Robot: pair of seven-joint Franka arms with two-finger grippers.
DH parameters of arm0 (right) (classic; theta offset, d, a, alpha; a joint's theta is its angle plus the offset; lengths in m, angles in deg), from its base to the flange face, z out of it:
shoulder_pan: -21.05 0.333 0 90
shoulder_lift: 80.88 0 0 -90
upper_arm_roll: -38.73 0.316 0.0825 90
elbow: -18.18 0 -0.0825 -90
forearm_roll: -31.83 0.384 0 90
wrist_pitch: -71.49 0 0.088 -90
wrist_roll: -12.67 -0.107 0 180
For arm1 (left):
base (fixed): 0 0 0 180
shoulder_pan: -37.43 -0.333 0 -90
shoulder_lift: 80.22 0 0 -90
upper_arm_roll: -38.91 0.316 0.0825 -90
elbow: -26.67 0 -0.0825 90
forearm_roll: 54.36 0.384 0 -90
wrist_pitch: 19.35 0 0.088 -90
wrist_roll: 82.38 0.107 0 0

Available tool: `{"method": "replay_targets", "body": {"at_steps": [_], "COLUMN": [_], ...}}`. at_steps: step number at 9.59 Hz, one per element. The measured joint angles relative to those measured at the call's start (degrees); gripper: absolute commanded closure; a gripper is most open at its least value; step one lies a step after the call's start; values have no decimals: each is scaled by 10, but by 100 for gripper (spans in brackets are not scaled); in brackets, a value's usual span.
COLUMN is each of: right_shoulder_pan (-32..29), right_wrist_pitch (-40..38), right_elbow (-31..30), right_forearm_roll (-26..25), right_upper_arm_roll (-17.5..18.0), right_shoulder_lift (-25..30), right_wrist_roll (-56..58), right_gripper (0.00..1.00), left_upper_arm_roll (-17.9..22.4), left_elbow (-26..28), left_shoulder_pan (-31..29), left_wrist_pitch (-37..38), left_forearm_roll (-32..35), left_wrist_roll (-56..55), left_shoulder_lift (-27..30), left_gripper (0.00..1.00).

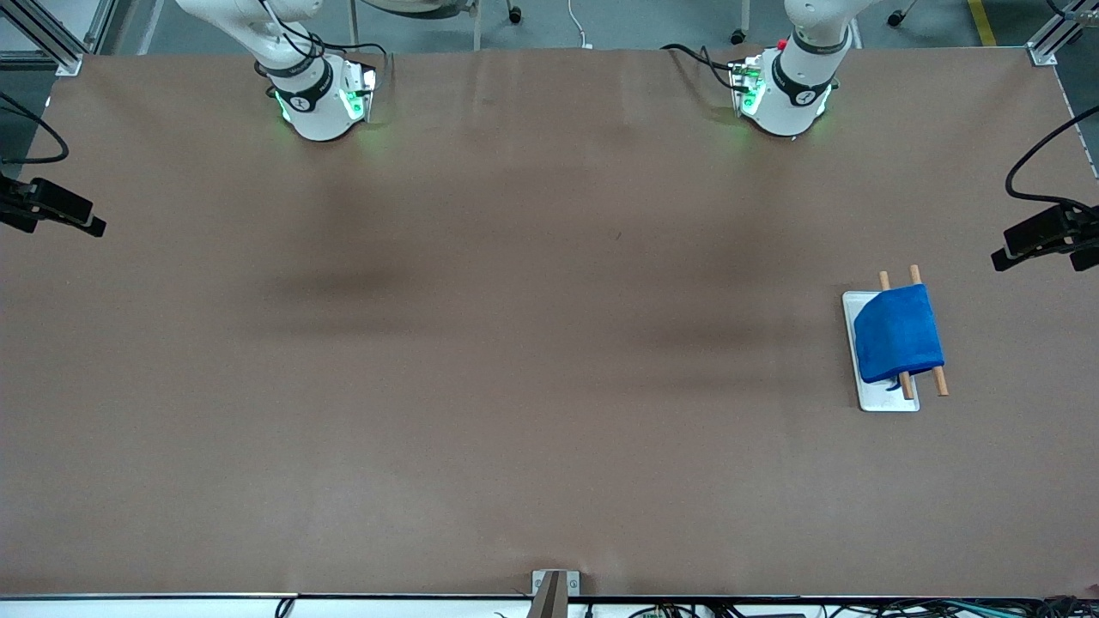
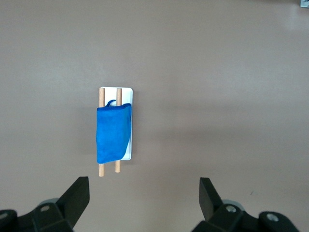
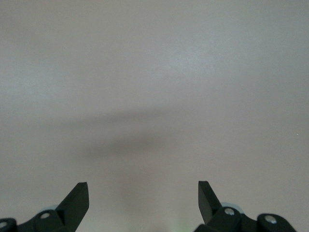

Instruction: Right arm passes towel to left arm to hang

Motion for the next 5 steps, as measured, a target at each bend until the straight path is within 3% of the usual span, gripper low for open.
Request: {"method": "replay_targets", "body": {"at_steps": [1,3,5], "right_shoulder_pan": [0,0,0], "right_wrist_pitch": [0,0,0], "right_elbow": [0,0,0], "right_forearm_roll": [0,0,0], "right_upper_arm_roll": [0,1,1], "right_shoulder_lift": [0,0,0], "right_wrist_roll": [0,0,0], "right_gripper": [0,0,0], "left_upper_arm_roll": [24,126,197], "left_elbow": [6,37,91], "left_shoulder_pan": [31,149,236], "left_wrist_pitch": [2,7,8], "left_forearm_roll": [0,-1,-1], "left_wrist_roll": [0,0,-2], "left_shoulder_lift": [14,54,102], "left_gripper": [0,0,0]}}
